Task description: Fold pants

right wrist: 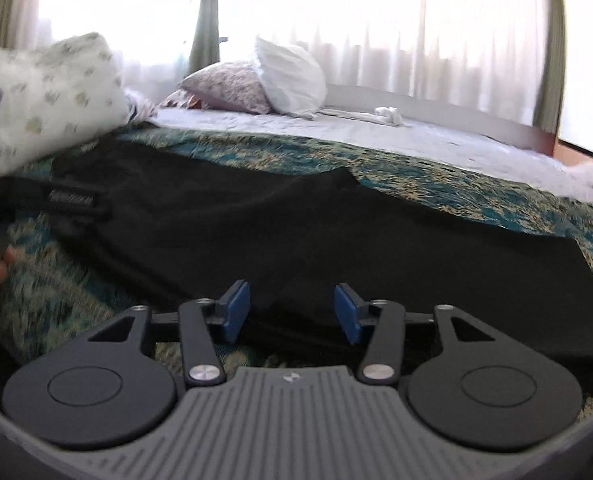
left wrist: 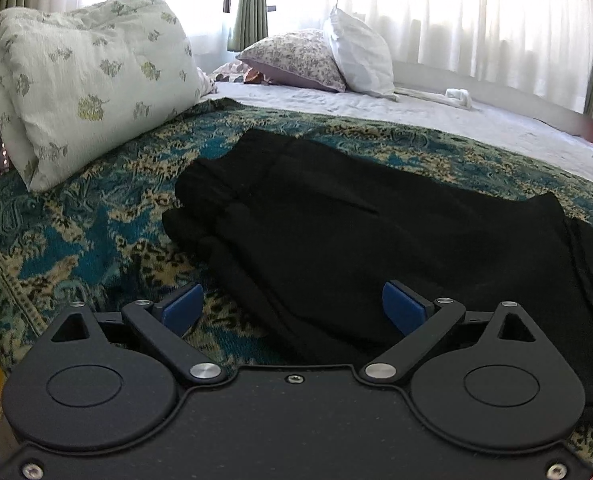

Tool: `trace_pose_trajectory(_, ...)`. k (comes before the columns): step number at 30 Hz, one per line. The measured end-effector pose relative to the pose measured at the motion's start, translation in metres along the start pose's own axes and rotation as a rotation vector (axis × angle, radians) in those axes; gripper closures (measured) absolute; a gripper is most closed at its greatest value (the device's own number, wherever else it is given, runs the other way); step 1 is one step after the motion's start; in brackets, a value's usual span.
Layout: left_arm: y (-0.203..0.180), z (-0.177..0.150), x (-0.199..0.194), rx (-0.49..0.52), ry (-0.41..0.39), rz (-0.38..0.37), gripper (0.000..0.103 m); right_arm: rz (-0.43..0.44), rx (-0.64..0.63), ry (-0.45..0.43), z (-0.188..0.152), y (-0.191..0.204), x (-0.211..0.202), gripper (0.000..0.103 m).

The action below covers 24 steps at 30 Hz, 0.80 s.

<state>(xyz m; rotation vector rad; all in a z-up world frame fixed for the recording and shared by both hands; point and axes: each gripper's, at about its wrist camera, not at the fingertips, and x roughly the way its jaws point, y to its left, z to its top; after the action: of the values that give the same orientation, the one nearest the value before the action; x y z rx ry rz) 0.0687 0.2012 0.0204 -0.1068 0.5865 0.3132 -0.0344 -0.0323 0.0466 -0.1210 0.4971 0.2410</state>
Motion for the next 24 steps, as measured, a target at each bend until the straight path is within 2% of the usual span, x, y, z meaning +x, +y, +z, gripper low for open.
trace_pose_trajectory(7,0.003,-0.004,0.003,-0.028,0.006,-0.012,0.004,-0.058,0.063,0.014,-0.002,0.005,0.016,0.033)
trace_pose_trajectory(10,0.004,-0.005,0.003,-0.031,0.003,-0.013,0.003,-0.070,0.082,0.010,0.000,0.007,0.022,0.058)
trace_pose_trajectory(12,0.003,-0.006,0.003,-0.027,0.000,-0.012,0.003,-0.068,0.130,0.004,0.003,0.005,0.022,0.070)
trace_pose_trajectory(13,0.003,-0.005,0.003,-0.027,-0.001,-0.013,0.002,-0.062,0.168,-0.001,0.005,0.001,0.022,0.081)
trace_pose_trajectory(14,0.003,-0.006,0.004,-0.027,-0.002,-0.015,0.002,-0.059,0.204,-0.004,0.007,-0.003,0.022,0.087)
trace_pose_trajectory(18,0.001,-0.009,0.005,-0.016,-0.014,-0.010,0.001,-0.034,0.297,0.020,0.014,-0.009,0.027,0.089)
trace_pose_trajectory(24,0.001,-0.009,0.004,-0.020,-0.014,-0.015,0.000,-0.016,0.221,0.019,0.010,0.009,0.030,0.088)
